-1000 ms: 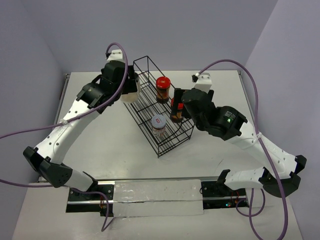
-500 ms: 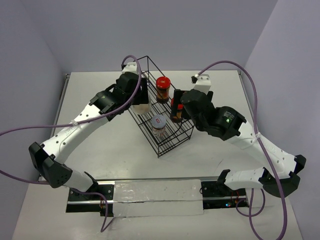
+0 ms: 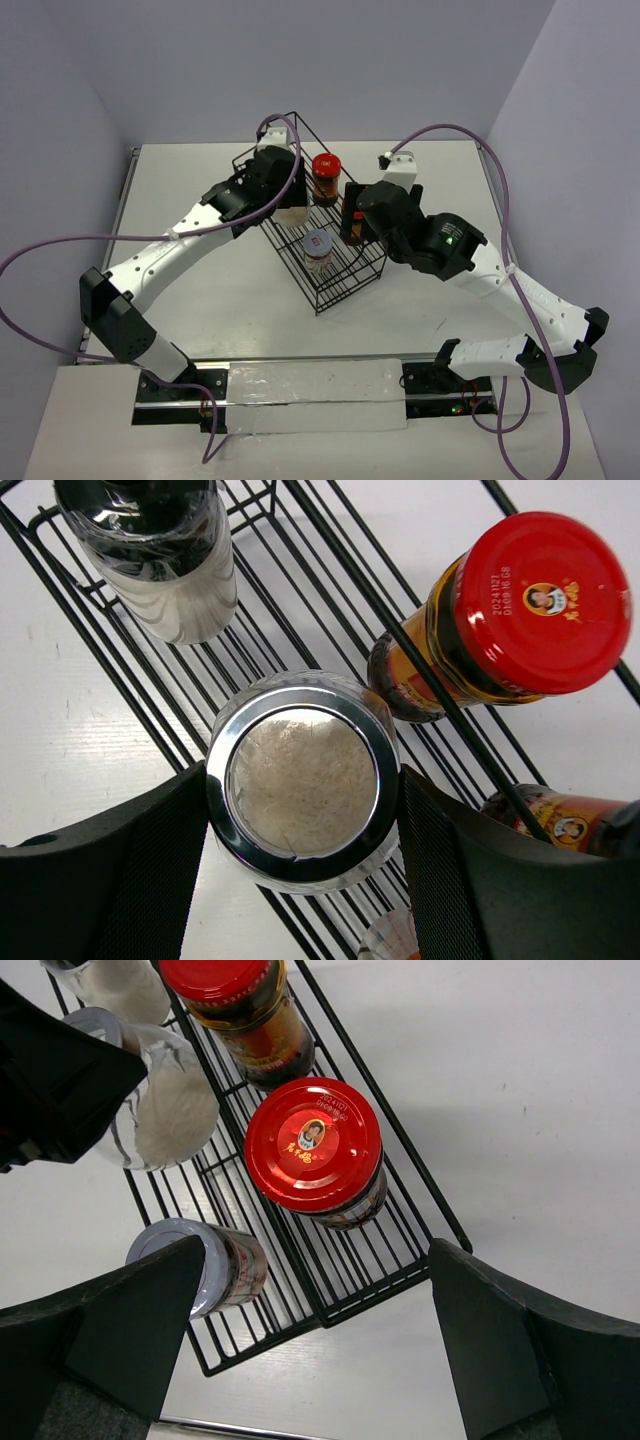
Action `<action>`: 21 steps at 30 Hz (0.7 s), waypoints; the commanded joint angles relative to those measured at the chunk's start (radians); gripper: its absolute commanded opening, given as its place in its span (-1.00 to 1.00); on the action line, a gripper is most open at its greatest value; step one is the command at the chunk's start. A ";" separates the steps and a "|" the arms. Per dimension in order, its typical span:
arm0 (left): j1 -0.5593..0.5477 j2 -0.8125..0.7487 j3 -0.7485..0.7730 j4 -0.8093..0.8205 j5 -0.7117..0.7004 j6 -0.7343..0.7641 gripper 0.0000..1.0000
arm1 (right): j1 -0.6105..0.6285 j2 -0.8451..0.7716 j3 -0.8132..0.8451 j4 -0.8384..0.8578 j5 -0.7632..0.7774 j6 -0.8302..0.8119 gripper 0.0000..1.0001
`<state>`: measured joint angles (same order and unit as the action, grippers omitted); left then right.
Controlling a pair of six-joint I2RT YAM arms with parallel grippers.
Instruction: Organize the condiment bottles
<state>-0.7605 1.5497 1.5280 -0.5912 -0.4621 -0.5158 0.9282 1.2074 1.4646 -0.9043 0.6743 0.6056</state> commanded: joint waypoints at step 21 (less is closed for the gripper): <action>-0.034 -0.035 0.045 0.013 -0.039 0.017 0.98 | -0.019 -0.009 0.000 0.010 0.041 0.020 1.00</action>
<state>-0.7817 1.5671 1.5150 -0.5876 -0.4744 -0.5133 0.9173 1.2095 1.4631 -0.9039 0.6767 0.6092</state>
